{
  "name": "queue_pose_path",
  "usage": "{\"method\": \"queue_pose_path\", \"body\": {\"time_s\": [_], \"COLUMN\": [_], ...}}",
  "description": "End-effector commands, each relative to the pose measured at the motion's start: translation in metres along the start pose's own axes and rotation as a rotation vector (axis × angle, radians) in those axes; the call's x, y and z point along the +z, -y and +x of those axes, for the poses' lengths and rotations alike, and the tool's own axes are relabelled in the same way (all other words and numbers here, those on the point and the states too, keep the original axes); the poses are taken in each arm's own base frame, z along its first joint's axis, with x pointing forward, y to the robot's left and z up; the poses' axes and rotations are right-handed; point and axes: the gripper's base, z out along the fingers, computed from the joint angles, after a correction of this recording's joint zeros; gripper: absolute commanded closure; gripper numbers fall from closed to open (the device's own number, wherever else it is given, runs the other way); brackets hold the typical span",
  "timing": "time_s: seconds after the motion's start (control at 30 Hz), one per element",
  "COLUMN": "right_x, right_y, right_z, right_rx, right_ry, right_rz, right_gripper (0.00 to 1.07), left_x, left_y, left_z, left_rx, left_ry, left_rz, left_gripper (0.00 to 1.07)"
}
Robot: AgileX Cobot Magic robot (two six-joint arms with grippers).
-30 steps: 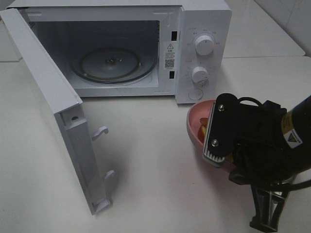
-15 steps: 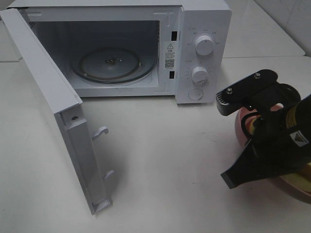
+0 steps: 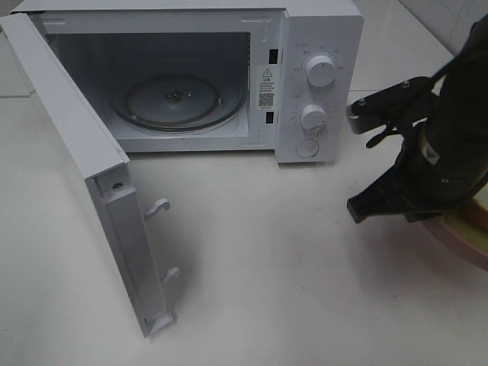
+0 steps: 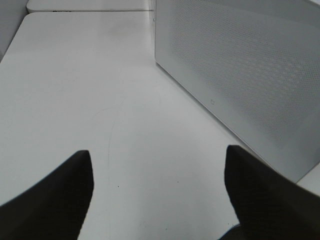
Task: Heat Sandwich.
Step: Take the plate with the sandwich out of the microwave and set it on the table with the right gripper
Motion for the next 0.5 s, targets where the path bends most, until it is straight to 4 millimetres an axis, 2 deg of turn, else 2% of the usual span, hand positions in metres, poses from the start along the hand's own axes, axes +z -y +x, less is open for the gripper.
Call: {"method": "queue_pose_path", "body": {"time_s": [0.03,0.1,0.17,0.23,0.37,0.4,0.5], "right_x": [0.009,0.019,0.023,0.036,0.049,0.060,0.067], "right_y": [0.021,0.039,0.044,0.059,0.069,0.073,0.073], "right_z": [-0.019,-0.031,-0.034,-0.039,-0.039,-0.038,-0.039], "right_rx": [0.041,0.082,0.096,0.162,0.196,0.217,0.232], "right_ry": [-0.014,-0.033,-0.041,-0.073,-0.105,-0.127,-0.127], "right_rz": [0.055,0.073,0.078,0.090,0.097,0.092,0.075], "right_gripper": [1.07,1.07,1.07,1.07,1.07,1.07,1.07], "left_x": [-0.001,-0.001,-0.001,-0.001,-0.001,-0.001,-0.001], "left_y": [0.000,0.000,0.000,0.000,0.000,0.000,0.000], "left_z": [-0.001,-0.001,-0.001,-0.001,-0.001,-0.001,-0.001], "left_rx": [-0.010,-0.010,-0.010,-0.010,-0.010,-0.010,-0.010], "left_ry": [0.018,0.018,0.018,0.018,0.018,0.018,0.018], "left_rz": [0.001,0.001,0.001,0.001,0.001,0.001,0.001], "left_gripper": [0.37,0.37,0.37,0.37,0.37,0.37,0.37]}}
